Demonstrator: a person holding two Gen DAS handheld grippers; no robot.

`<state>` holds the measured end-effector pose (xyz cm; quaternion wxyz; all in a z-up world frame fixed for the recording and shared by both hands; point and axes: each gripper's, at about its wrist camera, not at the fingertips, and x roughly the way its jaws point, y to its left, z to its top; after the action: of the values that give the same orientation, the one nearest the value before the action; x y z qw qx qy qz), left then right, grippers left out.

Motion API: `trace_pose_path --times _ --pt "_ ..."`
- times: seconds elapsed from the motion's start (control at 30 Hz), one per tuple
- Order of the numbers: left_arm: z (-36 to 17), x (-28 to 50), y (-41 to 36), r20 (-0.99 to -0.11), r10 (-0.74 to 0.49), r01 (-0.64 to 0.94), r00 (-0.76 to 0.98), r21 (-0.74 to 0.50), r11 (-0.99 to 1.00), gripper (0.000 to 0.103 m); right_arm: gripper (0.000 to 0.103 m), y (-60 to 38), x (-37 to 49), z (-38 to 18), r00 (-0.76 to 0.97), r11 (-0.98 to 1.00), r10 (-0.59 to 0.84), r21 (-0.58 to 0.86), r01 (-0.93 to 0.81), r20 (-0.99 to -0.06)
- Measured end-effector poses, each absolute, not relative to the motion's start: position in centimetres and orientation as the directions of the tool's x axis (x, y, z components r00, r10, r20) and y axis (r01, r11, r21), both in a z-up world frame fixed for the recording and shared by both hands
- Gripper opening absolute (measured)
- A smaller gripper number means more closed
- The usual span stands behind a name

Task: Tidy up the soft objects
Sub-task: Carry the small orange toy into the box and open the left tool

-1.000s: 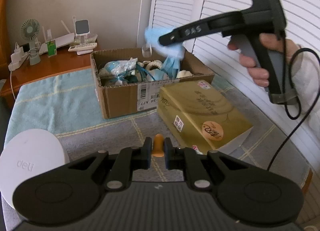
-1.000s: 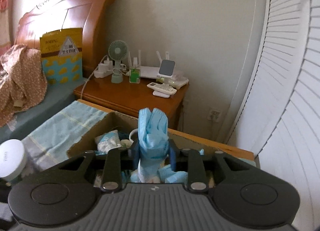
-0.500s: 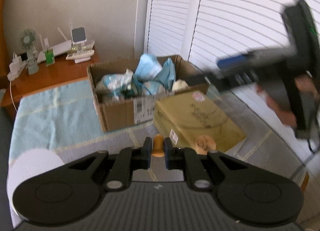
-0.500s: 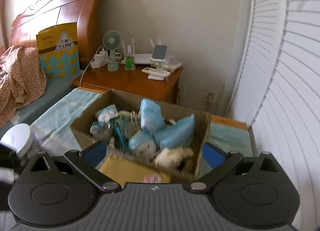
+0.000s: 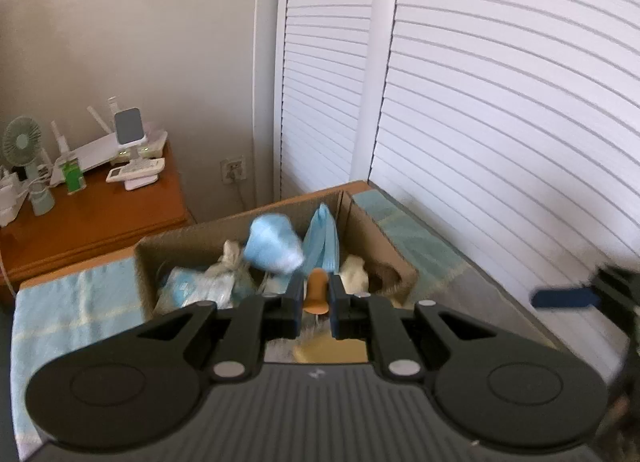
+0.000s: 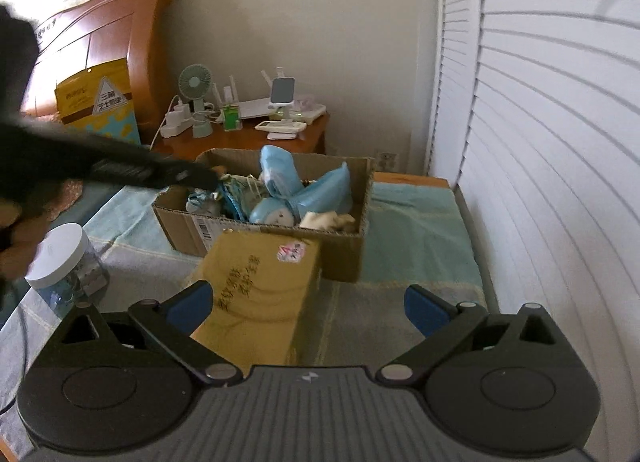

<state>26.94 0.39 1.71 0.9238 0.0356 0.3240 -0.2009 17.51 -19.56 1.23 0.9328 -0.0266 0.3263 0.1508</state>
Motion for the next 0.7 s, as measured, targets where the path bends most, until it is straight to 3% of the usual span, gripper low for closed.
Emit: trace_pose_path --times 0.1,0.17,0.23,0.3,0.43,0.7 --pt "1.2 28.4 -0.4 -0.618 -0.326 0.371 0.716 -0.06 0.927 0.015 0.103 -20.1 17.5 1.2 0.743 0.958 0.253 0.052 -0.283 -0.62" --pt "1.0 28.6 -0.4 -0.623 -0.327 0.363 0.711 -0.074 0.929 0.034 0.103 -20.2 17.3 1.2 0.745 0.96 0.242 0.045 -0.275 -0.621" --pt "1.2 27.9 -0.1 -0.605 -0.312 0.345 0.733 -0.065 0.936 0.078 0.103 -20.3 17.4 1.2 0.744 0.962 0.236 0.043 -0.269 -0.625" --pt "1.5 26.9 0.2 -0.577 -0.285 0.321 0.765 -0.041 0.946 0.095 0.103 -20.2 17.3 1.2 0.745 0.966 0.221 0.037 -0.255 -0.63" --pt "2.7 24.2 1.1 -0.557 -0.227 0.271 0.799 -0.004 0.963 0.102 0.103 -19.9 17.4 1.5 0.741 0.977 0.169 0.012 -0.212 -0.65" --pt "4.0 18.8 2.0 -0.623 -0.101 0.154 0.776 0.032 0.988 0.102 0.103 -17.6 17.5 3.3 0.704 0.993 0.043 -0.044 -0.105 -0.708"
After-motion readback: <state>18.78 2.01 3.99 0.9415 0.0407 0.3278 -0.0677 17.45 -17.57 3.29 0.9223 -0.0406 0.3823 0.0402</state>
